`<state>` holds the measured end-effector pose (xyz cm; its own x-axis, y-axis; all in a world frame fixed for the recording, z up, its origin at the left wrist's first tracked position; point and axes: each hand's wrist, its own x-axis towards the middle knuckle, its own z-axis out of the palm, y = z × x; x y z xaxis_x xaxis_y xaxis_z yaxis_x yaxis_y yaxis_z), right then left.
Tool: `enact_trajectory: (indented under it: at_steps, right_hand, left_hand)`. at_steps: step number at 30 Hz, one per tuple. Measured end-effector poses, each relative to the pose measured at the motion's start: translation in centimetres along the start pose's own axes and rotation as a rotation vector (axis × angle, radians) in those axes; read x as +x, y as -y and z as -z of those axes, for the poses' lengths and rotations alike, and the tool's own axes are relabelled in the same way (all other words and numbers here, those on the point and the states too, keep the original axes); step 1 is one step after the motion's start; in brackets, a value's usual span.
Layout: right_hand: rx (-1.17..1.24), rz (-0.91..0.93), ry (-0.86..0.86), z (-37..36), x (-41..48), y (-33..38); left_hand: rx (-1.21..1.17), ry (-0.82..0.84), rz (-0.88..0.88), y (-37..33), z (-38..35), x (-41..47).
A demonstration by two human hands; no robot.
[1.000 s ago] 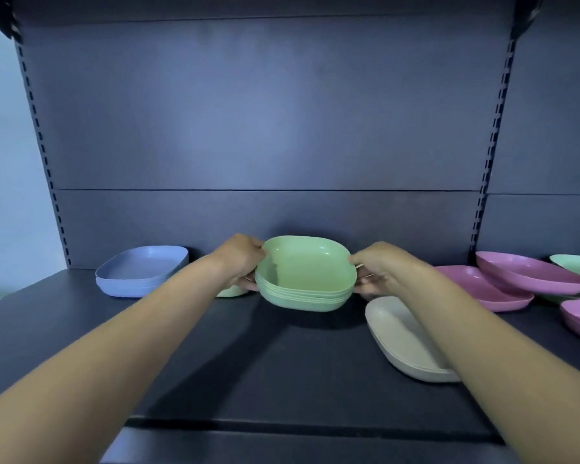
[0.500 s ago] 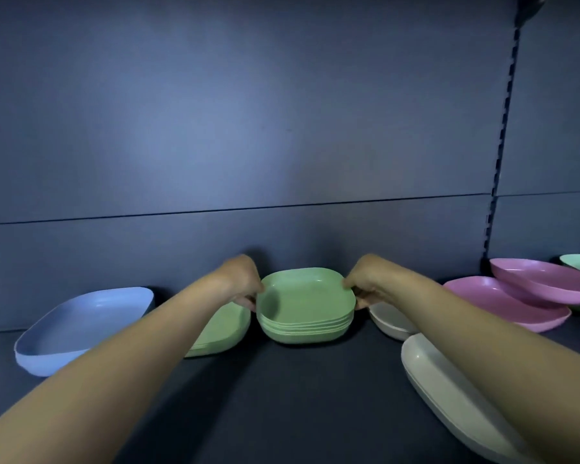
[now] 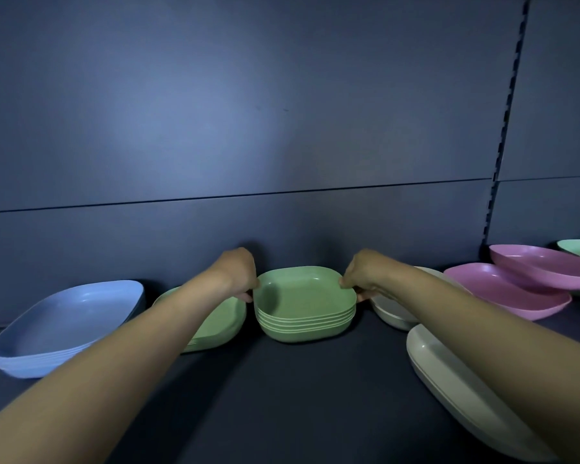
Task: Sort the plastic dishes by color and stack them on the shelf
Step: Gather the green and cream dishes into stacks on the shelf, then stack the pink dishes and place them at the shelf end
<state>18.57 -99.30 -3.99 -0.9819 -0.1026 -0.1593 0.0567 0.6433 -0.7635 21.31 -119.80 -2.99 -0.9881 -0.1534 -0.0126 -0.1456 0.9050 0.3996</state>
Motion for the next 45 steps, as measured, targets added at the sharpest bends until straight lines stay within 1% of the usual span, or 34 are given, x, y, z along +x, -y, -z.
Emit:
enact_trajectory:
  at_steps: [4,8,11,15,19,21,25,31,33,35,37,41,45]
  right_hand:
    - [-0.061,0.018,-0.022,-0.2,0.2,-0.2]
    - [-0.155,0.061,-0.052,-0.3,0.0,-0.3]
    - [-0.239,0.105,-0.059,-0.1,-0.7,-0.2]
    - [-0.497,0.240,-0.099,1.2,-2.7,0.7]
    - [-0.865,0.356,-0.040,3.2,-5.6,1.2]
    - [-0.962,0.369,-0.058,4.5,-7.3,0.9]
    - [-0.989,0.398,-0.127,7.5,-11.2,-0.8]
    - [-1.018,0.395,-0.183,12.6,-19.6,-6.0]
    - [-1.006,0.391,-0.191,14.2,-22.7,-8.1]
    - [-1.016,0.385,-0.187,15.9,-25.6,-10.5]
    - [-1.020,0.363,-0.181,17.0,-27.2,-12.3]
    - [-1.046,0.297,-0.161,19.6,-31.1,-16.1]
    - [-1.000,0.264,-0.211,22.3,-32.9,-18.5]
  left_hand:
    - [0.025,-0.017,-0.056,0.6,-0.3,-0.3]
    - [-0.003,-0.064,-0.059,0.7,-0.6,-0.5]
    - [0.087,-0.130,-0.076,0.7,-0.3,-0.6]
    - [0.239,-0.223,-0.122,-0.2,0.6,-1.7]
    - [0.378,-0.240,-0.173,-2.0,2.2,-4.1]
    - [0.449,-0.240,-0.201,-3.3,2.8,-6.0]
    - [0.528,-0.260,-0.238,-6.7,3.2,-11.1]
    - [0.474,-0.248,-0.276,-11.5,1.0,-19.4]
    - [0.459,-0.222,-0.272,-13.5,-0.4,-22.3]
    - [0.443,-0.162,-0.283,-16.2,-2.3,-25.5]
    - [0.451,-0.143,-0.326,-18.6,-3.8,-27.7]
    - [0.477,-0.207,-0.430,-23.8,-6.8,-31.8]
    - [0.498,-0.258,-0.438,-27.0,-7.8,-32.6]
